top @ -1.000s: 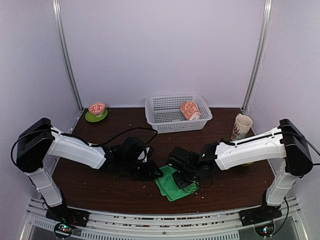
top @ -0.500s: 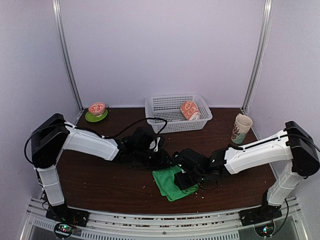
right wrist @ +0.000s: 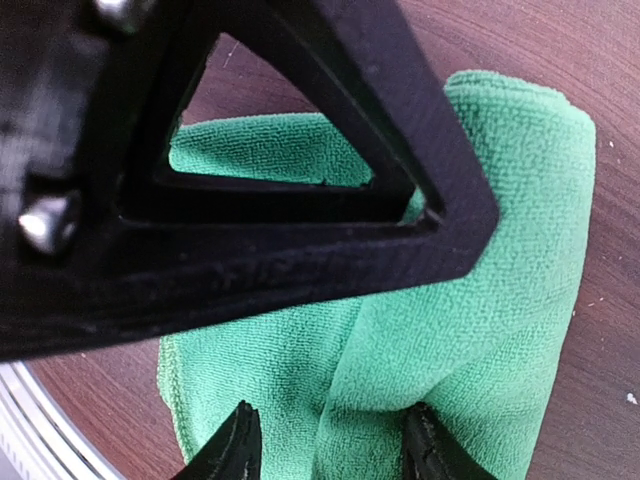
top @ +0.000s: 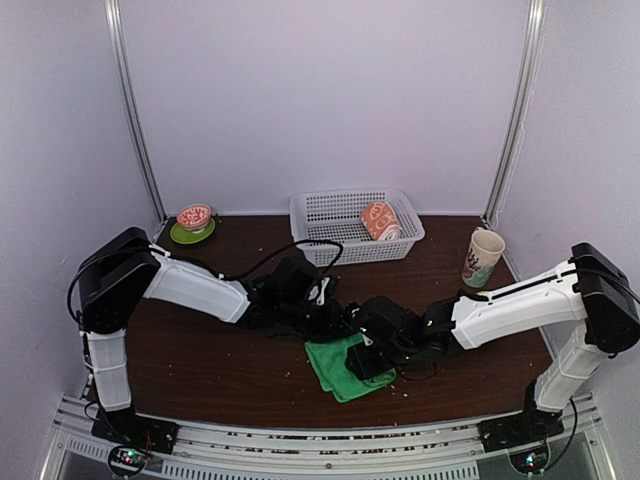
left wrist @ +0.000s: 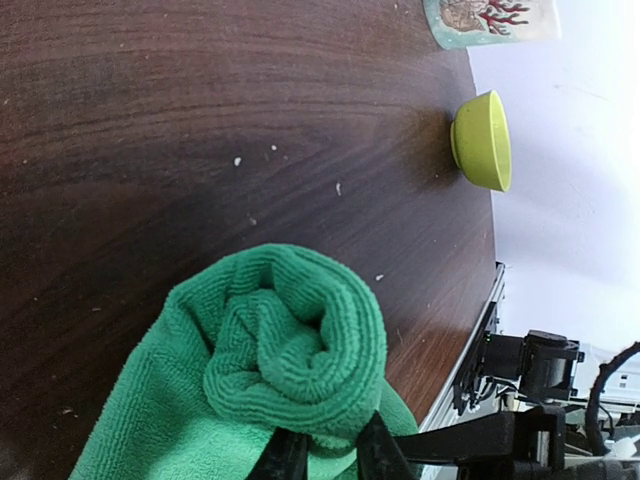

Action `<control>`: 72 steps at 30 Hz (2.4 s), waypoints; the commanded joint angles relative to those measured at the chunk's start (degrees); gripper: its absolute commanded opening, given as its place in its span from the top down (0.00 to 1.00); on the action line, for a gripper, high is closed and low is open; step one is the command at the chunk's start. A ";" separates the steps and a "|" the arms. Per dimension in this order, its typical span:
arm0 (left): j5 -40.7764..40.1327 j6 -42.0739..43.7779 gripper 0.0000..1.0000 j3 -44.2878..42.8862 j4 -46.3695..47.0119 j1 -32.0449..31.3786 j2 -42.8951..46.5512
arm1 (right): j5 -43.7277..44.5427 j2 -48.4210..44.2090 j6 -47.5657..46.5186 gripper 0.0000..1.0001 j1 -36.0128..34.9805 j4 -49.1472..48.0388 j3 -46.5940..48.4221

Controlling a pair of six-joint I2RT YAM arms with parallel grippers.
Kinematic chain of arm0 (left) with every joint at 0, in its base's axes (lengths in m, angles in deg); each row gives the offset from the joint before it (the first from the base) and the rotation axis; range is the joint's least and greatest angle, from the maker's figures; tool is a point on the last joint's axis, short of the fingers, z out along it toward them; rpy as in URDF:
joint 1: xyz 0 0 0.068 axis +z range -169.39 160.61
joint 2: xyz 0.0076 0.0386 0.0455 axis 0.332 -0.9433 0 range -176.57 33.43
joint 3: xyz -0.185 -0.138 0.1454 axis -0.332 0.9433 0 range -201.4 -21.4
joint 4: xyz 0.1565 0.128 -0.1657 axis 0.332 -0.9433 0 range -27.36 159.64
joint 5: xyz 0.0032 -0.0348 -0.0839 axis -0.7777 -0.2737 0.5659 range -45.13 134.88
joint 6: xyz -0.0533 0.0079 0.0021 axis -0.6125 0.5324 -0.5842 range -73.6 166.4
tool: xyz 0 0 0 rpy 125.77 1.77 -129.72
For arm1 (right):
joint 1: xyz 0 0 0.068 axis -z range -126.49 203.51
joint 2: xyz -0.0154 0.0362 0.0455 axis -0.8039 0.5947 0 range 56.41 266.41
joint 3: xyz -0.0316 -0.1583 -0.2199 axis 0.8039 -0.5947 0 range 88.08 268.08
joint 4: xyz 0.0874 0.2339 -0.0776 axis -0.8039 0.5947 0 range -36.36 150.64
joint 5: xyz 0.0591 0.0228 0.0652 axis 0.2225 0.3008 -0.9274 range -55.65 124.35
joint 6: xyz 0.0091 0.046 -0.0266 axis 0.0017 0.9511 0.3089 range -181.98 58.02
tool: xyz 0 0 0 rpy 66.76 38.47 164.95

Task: Roll the towels
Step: Roll the towel at the center of the board.

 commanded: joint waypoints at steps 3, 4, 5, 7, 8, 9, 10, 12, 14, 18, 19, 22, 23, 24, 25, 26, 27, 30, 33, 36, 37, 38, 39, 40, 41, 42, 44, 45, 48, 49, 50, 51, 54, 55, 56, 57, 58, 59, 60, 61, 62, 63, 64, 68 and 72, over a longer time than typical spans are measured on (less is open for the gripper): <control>0.21 -0.84 0.83 3.20 2.40 0.53 3.35 | -1.04 -0.48 -0.27 0.50 0.77 0.84 -1.50; -0.15 -0.41 0.83 4.01 2.29 0.57 4.98 | -1.12 -0.22 -0.23 0.50 0.94 0.71 -1.70; -0.34 -0.16 0.83 4.73 2.08 0.58 6.51 | -1.23 -0.12 -0.24 0.50 1.09 0.48 -1.95; -0.85 0.17 0.82 5.76 1.87 0.58 9.05 | -1.26 -0.13 -0.17 0.50 1.11 -0.06 -2.32; -1.01 0.21 0.82 5.96 1.69 0.57 9.85 | -1.19 -0.24 -0.09 0.50 1.19 -0.18 -2.46; -1.07 0.31 0.82 5.75 1.67 0.58 10.06 | -1.17 -0.28 -0.03 0.50 1.19 -0.26 -2.37; -0.97 0.42 0.82 5.29 1.44 0.52 9.91 | -1.11 -0.26 0.01 0.51 1.20 -0.27 -2.24; -0.29 0.57 0.82 4.00 1.25 0.55 8.62 | -1.09 -0.15 -0.01 0.50 1.29 -0.19 -2.00; 0.95 0.15 0.82 2.58 2.01 0.49 6.34 | -1.08 -0.11 -0.08 0.50 1.29 0.04 -1.82; 2.09 0.02 0.82 -0.17 1.98 0.44 2.93 | -1.01 -0.38 0.03 0.50 1.29 0.16 -2.00; 2.28 -0.03 0.82 -0.57 2.04 0.44 2.29 | -1.06 -0.47 -0.05 0.50 1.25 0.11 -2.08; 2.87 0.13 0.83 -2.48 1.20 0.49 0.21 | -1.19 -0.63 -0.22 0.50 1.28 0.00 -2.21; 3.21 0.16 0.83 -2.88 1.08 0.49 -0.46 | -1.25 -0.76 -0.29 0.50 1.29 -0.06 -2.24; 3.33 0.22 0.83 -3.09 0.89 0.49 -0.95 | -1.26 -0.86 -0.31 0.50 1.28 -0.06 -2.26; 3.44 0.22 0.83 -3.19 0.67 0.48 -1.42 | -1.26 -1.04 -0.43 0.50 1.25 0.08 -2.10; 3.41 0.39 0.83 -3.13 0.52 0.53 -1.86 | -1.26 -1.37 -0.57 0.50 1.27 0.45 -1.94; 3.29 0.47 0.84 -2.93 0.20 0.57 -2.12 | -1.39 -1.78 -0.64 0.49 1.29 0.99 -1.66; 2.59 0.85 0.84 -2.01 0.20 0.64 -2.64 | -2.08 -3.79 -0.92 0.47 1.29 4.42 0.71; 2.86 0.86 0.85 -0.97 1.86 0.82 -3.42 | -1.61 -7.11 -1.03 0.45 1.32 7.91 2.06; 2.62 0.65 0.85 -0.90 2.14 1.01 -4.13 | -1.89 -11.18 -0.69 0.43 2.78 9.21 1.09; 2.55 0.81 0.85 -1.13 2.13 1.02 -4.34 | -2.50 -12.45 -0.25 0.43 3.57 8.41 0.01; 2.45 0.85 0.85 -1.11 2.09 1.02 -4.48 | -2.98 -13.58 0.28 0.43 4.36 7.86 -1.03; 2.48 0.78 0.85 -1.17 2.17 1.02 -4.66 | -3.36 -14.41 0.52 0.42 5.25 7.46 -1.98; 2.42 0.75 0.85 -0.92 2.28 0.97 -4.71 | -3.53 -14.97 0.57 0.42 6.12 6.90 -3.07; 2.35 0.73 0.85 -0.66 2.49 1.01 -4.72 | -3.80 -15.28 0.63 0.42 7.05 6.27 -4.07; 2.46 0.60 0.85 -0.26 2.89 1.02 -4.74 | -4.53 -15.32 0.72 0.42 8.26 5.12 -5.76; 2.50 0.38 0.85 0.52 3.56 1.02 -4.69 | -7.45 -14.99 0.78 0.43 10.24 1.54 -8.23; 2.50 0.40 0.85 0.77 3.89 1.02 -4.63 | -8.81 -14.44 0.79 0.43 11.02 -0.11 -9.13; 2.50 0.05 0.86 1.82 4.95 1.01 -4.67 | -12.99 -12.43 0.88 0.43 12.60 -4.05 -10.16; 2.54 -0.11 0.86 2.21 5.16 1.00 -4.68 | -13.98 -12.09 1.06 0.43 13.01 -5.62 -10.52; 2.53 -0.19 0.86 2.63 5.38 1.01 -4.60 | -14.79 -11.69 1.36 0.43 13.32 -7.08 -11.06; 2.57 -0.29 0.86 3.09 5.68 1.02 -4.54 | -15.66 -11.25 1.54 0.43 13.79 -8.54 -11.44; 2.57 -0.75 0.86 4.72 6.84 1.02 -4.13 | -18.34 -10.23 1.96 0.42 14.67 -11.92 -12.33; 2.64 -0.92 0.86 5.12 7.17 1.02 -4.09 | -19.18 -9.89 2.03 0.42 14.80 -12.93 -12.49; 2.61 -1.00 0.86 5.56 7.44 1.02 -4.05 | -20.13 -9.46 2.05 0.42 14.86 -13.66 -12.66; 2.75 -1.14 0.86 5.97 7.64 1.02 -4.08 | -20.68 -8.92 2.05 0.42 14.96 -13.95 -12.61; 2.86 -1.26 0.86 6.35 7.96 1.02 -4.06 | -21.10 -8.23 1.94 0.42 14.99 -14.06 -12.39; 2.87 -1.35 0.86 6.87 8.48 1.02 -3.96 | -21.68 -7.42 1.81 0.42 15.00 -14.31 -12.29; 2.94 -1.52 0.86 7.30 8.96 1.02 -3.76 | -22.38 -6.55 1.69 0.43 15.00 -14.54 -12.17; 3.00 -1.66 0.86 7.86 9.36 1.02 -3.61 | -23.08 -5.53 1.48 0.44 14.95 -14.69 -11.91; 2.88 -1.76 0.86 8.56 9.52 1.02 -3.20 | -23.62 -4.67 1.51 0.45 14.93 -14.93 -11.72; 2.72 -1.82 0.86 9.14 9.73 1.02 -2.74 | -24.04 -3.95 1.55 0.46 14.90 -15.13 -11.72; 2.41 -1.90 0.86 9.85 9.95 1.02 -2.29 | -24.17 -3.43 1.57 0.48 14.87 -15.47 -11.69; 1.71 -1.95 0.86 11.51 9.94 1.02 -0.54 | -22.83 -2.92 1.30 0.62 14.42 -14.95 -11.12; 1.26 -1.11 0.86 11.90 8.45 1.02 1.28 | -17.79 -3.51 -0.27 0.84 12.57 -9.99 -8.86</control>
